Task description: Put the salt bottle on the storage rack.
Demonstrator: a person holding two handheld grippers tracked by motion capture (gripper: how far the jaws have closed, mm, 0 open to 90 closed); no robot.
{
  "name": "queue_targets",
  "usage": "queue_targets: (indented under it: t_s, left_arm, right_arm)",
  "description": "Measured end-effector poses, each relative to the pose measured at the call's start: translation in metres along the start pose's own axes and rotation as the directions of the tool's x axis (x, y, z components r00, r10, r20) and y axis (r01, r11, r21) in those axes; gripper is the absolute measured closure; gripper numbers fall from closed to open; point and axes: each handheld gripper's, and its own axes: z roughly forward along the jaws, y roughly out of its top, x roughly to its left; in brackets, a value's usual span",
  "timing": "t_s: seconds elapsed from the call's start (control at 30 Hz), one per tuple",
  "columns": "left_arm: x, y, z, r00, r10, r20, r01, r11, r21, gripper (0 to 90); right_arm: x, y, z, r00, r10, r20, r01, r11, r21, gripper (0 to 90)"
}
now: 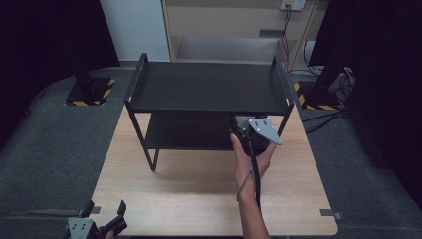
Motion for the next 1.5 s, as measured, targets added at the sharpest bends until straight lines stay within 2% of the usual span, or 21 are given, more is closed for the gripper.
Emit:
queue_targets:
  t_s: [0.83, 1.5]
  left_arm:
    - [0.005, -0.001, 0.001, 0.9999, -0.01, -0.001, 0.01, 0.9999, 0.001, 0.8]
    - [0.012, 0.004, -0.001, 0.9997, -0.01, 0.02, 0.01, 0.9999, -0.002, 0.9]
  right_arm:
    - [0.006, -0.003, 0.009, 0.9998, -0.008, 0.018, 0.008, 1.0, -0.011, 31.3]
    - [0.012, -0.003, 0.011, 0.9993, -0.01, 0.036, 0.01, 1.0, -0.014, 31.3]
